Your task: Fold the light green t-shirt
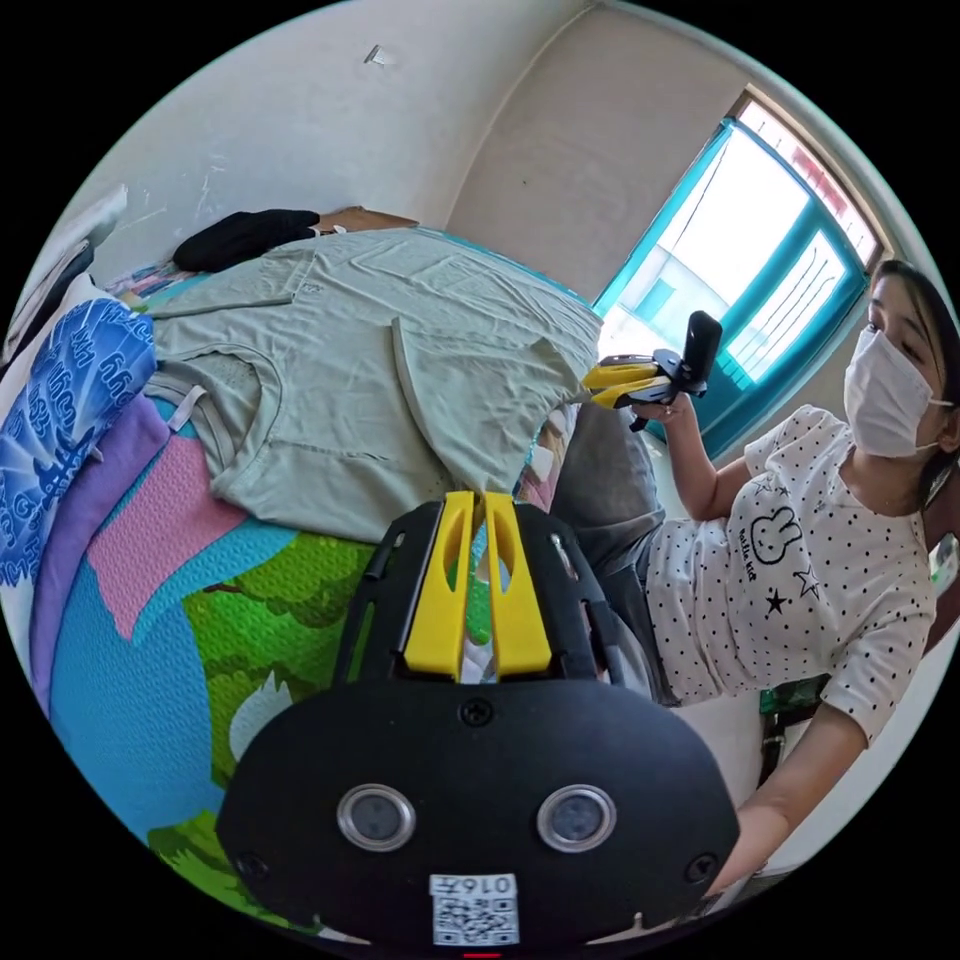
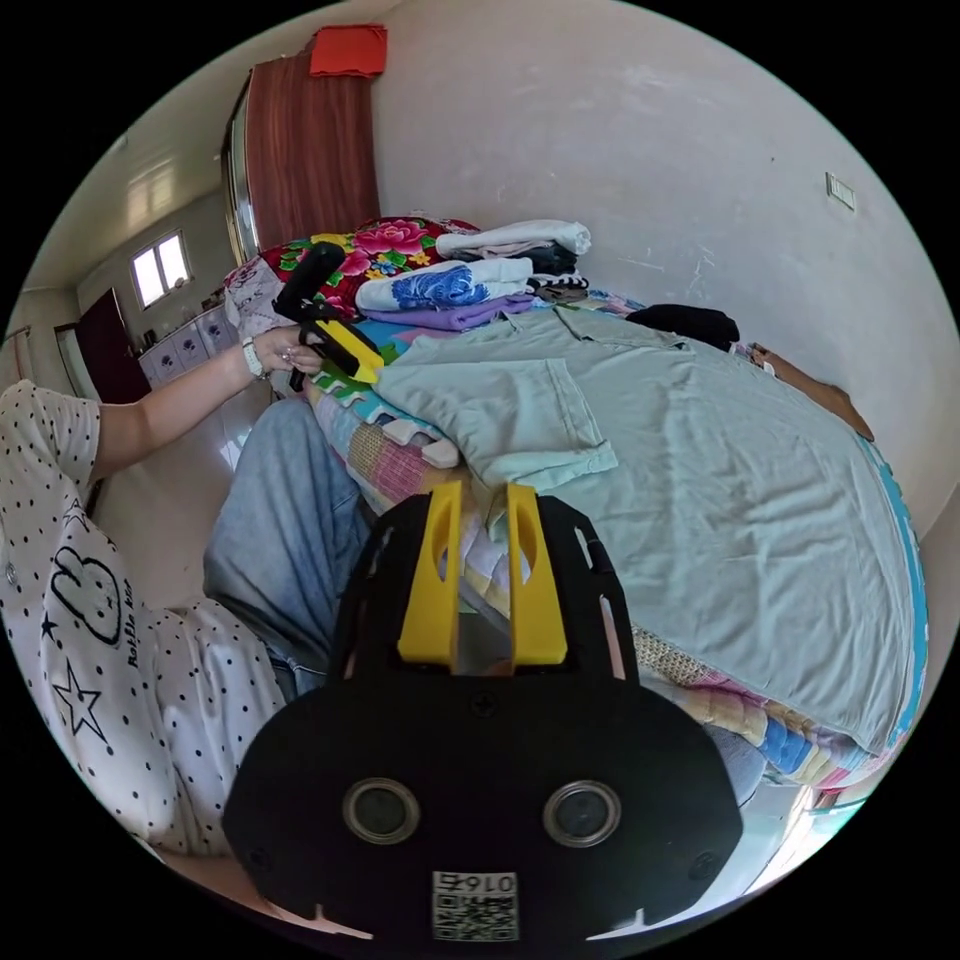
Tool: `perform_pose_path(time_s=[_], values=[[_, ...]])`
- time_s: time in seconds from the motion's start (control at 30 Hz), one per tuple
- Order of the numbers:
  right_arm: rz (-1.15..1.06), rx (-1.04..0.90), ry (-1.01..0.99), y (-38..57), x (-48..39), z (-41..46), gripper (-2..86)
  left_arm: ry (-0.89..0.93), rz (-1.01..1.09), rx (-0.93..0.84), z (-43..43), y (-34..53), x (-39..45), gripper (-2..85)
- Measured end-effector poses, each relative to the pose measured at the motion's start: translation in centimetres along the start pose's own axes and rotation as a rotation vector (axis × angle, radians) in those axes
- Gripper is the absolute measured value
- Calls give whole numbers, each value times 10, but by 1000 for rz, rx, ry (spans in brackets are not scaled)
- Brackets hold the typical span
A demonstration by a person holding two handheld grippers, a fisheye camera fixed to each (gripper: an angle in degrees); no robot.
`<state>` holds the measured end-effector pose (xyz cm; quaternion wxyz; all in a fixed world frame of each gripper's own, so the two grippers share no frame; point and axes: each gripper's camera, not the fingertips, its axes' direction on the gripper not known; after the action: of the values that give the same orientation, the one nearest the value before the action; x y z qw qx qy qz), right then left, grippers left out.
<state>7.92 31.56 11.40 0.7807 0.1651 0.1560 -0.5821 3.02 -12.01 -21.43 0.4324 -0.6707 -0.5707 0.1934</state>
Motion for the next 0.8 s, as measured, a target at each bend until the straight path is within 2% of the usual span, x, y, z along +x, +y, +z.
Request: perform_pose_path(time_s=[0.27,0.57,0.8], values=[[62,24,-27,-13,11,-15,68,31,-34,23,2,20,2,-8],[43,21,-7,-44,-4,-9,15,16,-9,38,-5,39,16,-10],[-5,38,-43,-48,-5,-21,6,24,-26,84,-26,66,17,-10]])
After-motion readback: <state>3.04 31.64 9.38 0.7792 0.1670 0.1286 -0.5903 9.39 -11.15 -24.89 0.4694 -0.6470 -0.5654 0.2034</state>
